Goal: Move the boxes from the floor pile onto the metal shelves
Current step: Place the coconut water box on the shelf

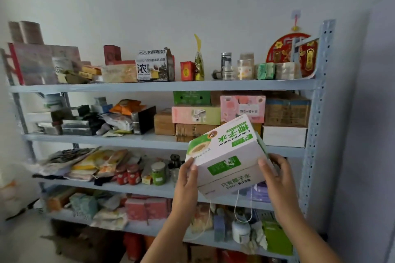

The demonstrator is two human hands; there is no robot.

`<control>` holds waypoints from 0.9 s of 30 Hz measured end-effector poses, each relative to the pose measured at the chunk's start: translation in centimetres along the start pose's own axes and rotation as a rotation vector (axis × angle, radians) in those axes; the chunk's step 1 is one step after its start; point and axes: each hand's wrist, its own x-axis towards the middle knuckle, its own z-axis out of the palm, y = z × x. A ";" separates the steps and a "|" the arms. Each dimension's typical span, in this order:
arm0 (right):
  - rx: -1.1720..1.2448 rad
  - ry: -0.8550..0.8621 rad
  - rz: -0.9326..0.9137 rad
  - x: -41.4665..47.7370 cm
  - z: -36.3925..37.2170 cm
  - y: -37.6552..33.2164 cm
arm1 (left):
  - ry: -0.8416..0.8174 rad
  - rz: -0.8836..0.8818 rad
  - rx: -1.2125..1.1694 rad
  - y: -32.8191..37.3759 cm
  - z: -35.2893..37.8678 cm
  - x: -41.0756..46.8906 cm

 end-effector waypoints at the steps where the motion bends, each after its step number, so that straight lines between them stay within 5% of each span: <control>1: 0.001 -0.009 -0.004 0.5 1.7 0.2 | 0.002 0.007 -0.004 0.2 -1.3 1.4; 8: -0.054 -0.101 -0.040 3.5 9.9 3.6 | 0.062 0.078 0.000 -0.3 -7.6 8.4; 19: 0.169 -0.125 0.158 12.7 16.1 7.0 | 0.185 0.035 -0.087 -1.5 -10.0 20.8; 27: 0.459 -0.394 0.293 20.1 21.4 10.2 | 0.127 0.008 -0.154 -1.7 -11.5 28.7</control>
